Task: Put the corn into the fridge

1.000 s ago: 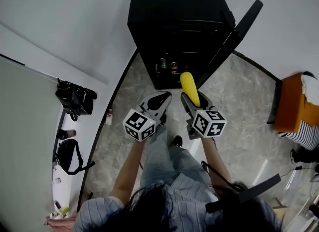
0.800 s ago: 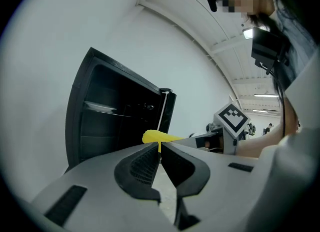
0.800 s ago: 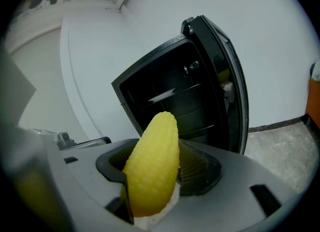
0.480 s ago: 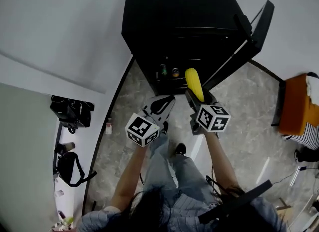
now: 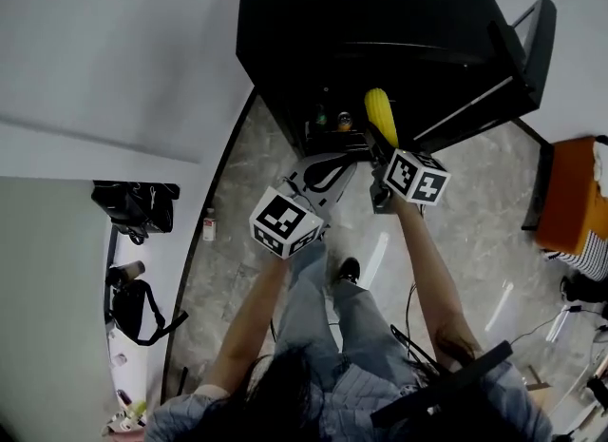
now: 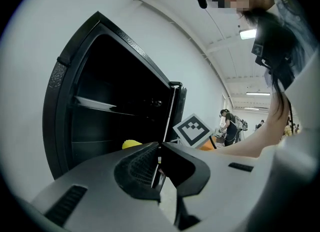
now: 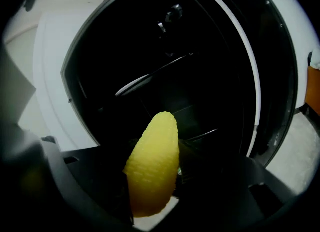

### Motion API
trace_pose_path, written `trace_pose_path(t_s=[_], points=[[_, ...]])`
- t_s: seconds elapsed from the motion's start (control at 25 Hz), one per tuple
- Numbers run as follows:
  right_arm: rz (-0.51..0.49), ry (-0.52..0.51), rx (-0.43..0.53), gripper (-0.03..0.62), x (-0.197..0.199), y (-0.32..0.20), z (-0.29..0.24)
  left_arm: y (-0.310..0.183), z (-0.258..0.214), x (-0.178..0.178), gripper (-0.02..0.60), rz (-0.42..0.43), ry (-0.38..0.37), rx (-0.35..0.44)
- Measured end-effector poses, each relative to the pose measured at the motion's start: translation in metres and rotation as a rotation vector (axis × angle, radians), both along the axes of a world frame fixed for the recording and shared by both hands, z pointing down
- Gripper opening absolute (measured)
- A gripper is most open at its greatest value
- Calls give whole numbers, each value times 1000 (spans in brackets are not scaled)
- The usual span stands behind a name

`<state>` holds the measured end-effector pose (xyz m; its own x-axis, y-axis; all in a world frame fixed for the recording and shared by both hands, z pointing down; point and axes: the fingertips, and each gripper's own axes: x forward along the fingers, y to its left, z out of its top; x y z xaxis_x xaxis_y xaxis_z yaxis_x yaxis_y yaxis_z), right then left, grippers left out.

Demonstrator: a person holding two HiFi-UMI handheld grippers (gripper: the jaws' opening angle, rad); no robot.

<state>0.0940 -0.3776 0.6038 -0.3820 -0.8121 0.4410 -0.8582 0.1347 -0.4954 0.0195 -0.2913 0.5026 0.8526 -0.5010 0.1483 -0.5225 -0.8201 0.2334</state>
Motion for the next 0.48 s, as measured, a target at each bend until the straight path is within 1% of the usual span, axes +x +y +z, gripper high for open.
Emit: trace_pose_path(t_s=[0.24,0.48], points=[[29,39,-62,256,4,-43,31,-17,8,3,8,31,-13,-14],[19,100,-73,256,6,-69,50,-29,17,6,8,59,-37,-18]])
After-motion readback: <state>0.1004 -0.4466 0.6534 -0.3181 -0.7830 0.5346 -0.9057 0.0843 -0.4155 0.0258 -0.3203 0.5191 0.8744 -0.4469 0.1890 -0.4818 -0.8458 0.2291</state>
